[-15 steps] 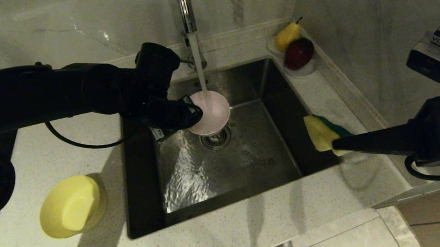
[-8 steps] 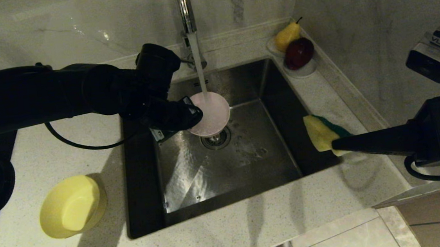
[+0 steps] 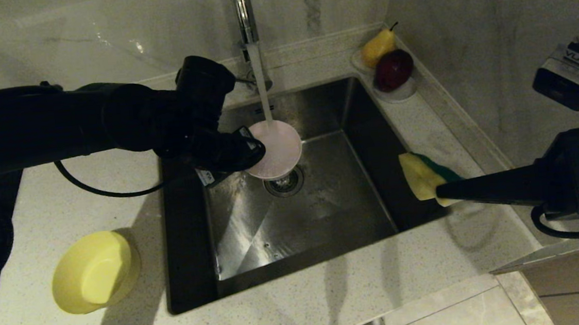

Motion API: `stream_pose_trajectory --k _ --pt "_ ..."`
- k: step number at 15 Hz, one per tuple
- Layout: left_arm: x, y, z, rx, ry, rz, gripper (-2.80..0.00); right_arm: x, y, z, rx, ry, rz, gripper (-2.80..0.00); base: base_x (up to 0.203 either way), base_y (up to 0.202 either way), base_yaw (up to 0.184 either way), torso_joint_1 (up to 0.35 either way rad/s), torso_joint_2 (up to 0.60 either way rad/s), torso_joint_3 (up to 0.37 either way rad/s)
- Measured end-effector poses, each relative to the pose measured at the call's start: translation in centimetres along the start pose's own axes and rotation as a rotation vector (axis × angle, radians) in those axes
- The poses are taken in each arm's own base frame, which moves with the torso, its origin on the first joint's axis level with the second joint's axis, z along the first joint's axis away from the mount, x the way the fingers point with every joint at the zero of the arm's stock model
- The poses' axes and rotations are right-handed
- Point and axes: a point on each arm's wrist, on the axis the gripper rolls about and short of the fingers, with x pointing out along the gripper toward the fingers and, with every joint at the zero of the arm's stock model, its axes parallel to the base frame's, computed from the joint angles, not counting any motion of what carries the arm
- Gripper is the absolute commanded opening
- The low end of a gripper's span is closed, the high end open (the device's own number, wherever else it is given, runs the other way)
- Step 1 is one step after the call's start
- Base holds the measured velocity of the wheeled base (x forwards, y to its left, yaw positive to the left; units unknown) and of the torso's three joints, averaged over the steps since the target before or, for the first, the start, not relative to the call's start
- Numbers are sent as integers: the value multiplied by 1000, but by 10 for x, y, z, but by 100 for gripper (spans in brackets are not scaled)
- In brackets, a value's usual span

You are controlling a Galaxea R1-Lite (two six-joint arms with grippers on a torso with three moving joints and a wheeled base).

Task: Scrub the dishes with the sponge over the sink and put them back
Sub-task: Wash the bowl

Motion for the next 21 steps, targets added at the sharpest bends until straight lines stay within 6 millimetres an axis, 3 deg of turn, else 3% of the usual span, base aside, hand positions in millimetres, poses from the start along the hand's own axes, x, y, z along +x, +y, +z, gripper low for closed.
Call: stream_pose_trajectory --k 7,14,21 --pt "-34 15 -2 138 -177 -61 -280 3 -2 0 -3 -2 3 -280 0 0 0 0 0 0" --pt "-81 47 9 409 -658 -194 -280 7 -3 2 -1 -1 4 -280 0 0 0 0 0 0" --pt "-101 63 5 514 -977 -282 -280 9 -5 2 3 7 0 -280 0 0 0 0 0 0"
